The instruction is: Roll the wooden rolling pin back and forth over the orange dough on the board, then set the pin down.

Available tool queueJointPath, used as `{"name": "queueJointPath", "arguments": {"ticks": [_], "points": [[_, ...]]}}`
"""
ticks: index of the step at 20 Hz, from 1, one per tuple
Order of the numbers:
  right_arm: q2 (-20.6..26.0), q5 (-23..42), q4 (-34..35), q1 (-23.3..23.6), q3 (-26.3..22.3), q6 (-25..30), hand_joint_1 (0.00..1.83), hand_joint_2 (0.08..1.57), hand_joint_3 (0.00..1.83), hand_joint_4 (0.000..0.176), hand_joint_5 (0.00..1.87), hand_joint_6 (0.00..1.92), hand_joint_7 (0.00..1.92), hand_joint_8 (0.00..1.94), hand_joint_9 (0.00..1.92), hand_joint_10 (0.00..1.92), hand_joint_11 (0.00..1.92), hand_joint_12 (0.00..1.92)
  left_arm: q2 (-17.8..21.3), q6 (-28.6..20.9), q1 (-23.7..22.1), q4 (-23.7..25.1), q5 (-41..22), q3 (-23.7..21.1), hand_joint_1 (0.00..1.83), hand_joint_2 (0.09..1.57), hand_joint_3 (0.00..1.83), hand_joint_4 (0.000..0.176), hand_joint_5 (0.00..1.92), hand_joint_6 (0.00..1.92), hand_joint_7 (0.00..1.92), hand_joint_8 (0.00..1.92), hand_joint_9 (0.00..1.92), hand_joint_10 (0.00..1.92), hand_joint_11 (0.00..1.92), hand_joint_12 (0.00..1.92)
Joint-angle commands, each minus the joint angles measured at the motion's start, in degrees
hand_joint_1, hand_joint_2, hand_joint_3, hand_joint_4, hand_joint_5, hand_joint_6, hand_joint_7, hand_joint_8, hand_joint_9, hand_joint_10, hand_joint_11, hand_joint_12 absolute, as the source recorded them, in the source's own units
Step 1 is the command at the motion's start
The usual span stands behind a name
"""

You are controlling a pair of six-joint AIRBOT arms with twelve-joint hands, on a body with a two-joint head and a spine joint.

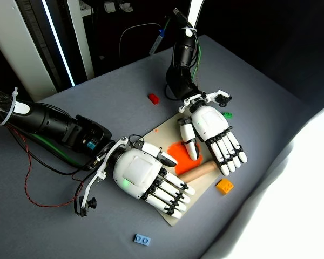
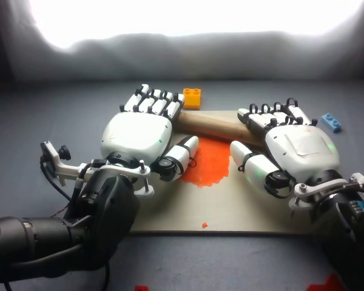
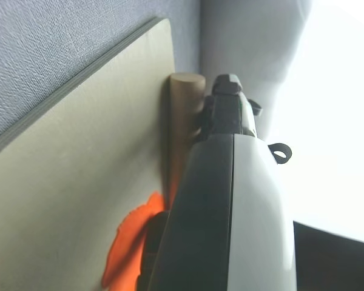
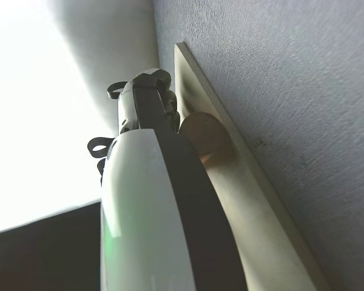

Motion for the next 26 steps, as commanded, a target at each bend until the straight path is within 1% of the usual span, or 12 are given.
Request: {"name": "queueJointPath", "arguments": {"ticks": [1, 3, 6, 9, 14, 15, 18, 23, 26], "points": [[0.1, 5.6, -2.4, 0.0, 0.0, 0.0, 0.00, 1.55, 0.00, 0.000, 0.37, 0.01, 0.40, 0.00, 0.32, 0.01, 0.00, 0.63, 0.3, 0.2, -0.1, 1.5, -3.0, 0.1, 0.00, 1.50, 0.00, 0.000, 0.18, 0.00, 0.20, 0.00, 0.14, 0.01, 0.02, 0.01], [0.1, 6.0, -2.4, -0.1, -0.1, -0.1, 0.00, 1.56, 0.00, 0.000, 0.35, 0.00, 0.38, 0.00, 0.30, 0.00, 0.00, 0.61, 0.7, 0.5, -0.1, 1.5, -2.5, -0.2, 0.00, 1.50, 0.00, 0.000, 0.17, 0.00, 0.20, 0.00, 0.14, 0.01, 0.01, 0.01], [0.1, 6.7, -2.4, -0.1, -0.3, -0.1, 0.00, 1.57, 0.00, 0.000, 0.36, 0.00, 0.39, 0.00, 0.32, 0.01, 0.00, 0.68, 0.9, 0.5, -0.1, 1.5, -2.3, -0.4, 0.00, 1.49, 0.00, 0.000, 0.18, 0.00, 0.21, 0.01, 0.16, 0.01, 0.03, 0.02], [0.1, 7.0, -2.4, -0.2, -0.3, -0.1, 0.00, 1.57, 0.01, 0.000, 0.36, 0.01, 0.40, 0.00, 0.33, 0.01, 0.00, 0.71, 1.1, -0.6, -0.1, 1.5, -1.6, -0.6, 0.00, 1.50, 0.00, 0.000, 0.17, 0.00, 0.21, 0.00, 0.15, 0.01, 0.00, 0.02], [0.1, 9.3, -2.4, -0.6, -1.9, -1.1, 0.00, 1.57, 0.01, 0.000, 0.36, 0.00, 0.40, 0.00, 0.33, 0.00, 0.00, 0.69, 1.3, -2.4, 0.0, 1.5, 0.1, -0.8, 0.00, 1.50, 0.00, 0.000, 0.16, 0.00, 0.19, 0.00, 0.14, 0.00, 0.01, 0.00], [0.1, 9.6, -2.4, -0.7, -2.2, -1.4, 0.00, 1.57, 0.00, 0.000, 0.37, 0.00, 0.41, 0.01, 0.34, 0.01, 0.00, 0.72, 1.3, -2.7, 0.1, 1.5, 0.1, -0.8, 0.00, 1.50, 0.00, 0.000, 0.17, 0.01, 0.20, 0.00, 0.14, 0.00, 0.01, 0.01], [0.1, 9.7, -2.4, -1.1, -2.9, -2.4, 0.00, 1.57, 0.00, 0.000, 0.35, 0.00, 0.39, 0.00, 0.33, 0.00, 0.00, 0.67, 1.4, -3.4, 0.2, 1.5, 0.4, -0.8, 0.00, 1.50, 0.00, 0.000, 0.17, 0.00, 0.19, 0.00, 0.14, 0.00, 0.01, 0.01], [0.1, 9.7, -2.4, -1.4, -3.6, -2.8, 0.00, 1.57, 0.01, 0.000, 0.36, 0.00, 0.40, 0.00, 0.32, 0.00, 0.00, 0.70, 1.7, -5.1, 0.5, 1.4, 1.0, -0.8, 0.00, 1.50, 0.00, 0.000, 0.17, 0.00, 0.20, 0.00, 0.15, 0.01, 0.02, 0.01], [0.1, 9.8, -2.4, -1.4, -3.5, -2.8, 0.00, 1.57, 0.01, 0.000, 0.35, 0.00, 0.39, 0.00, 0.31, 0.00, 0.00, 0.62, 2.1, -5.2, 0.6, 1.4, 1.7, -1.1, 0.00, 1.50, 0.00, 0.000, 0.18, 0.01, 0.21, 0.01, 0.16, 0.01, 0.02, 0.02]]}}
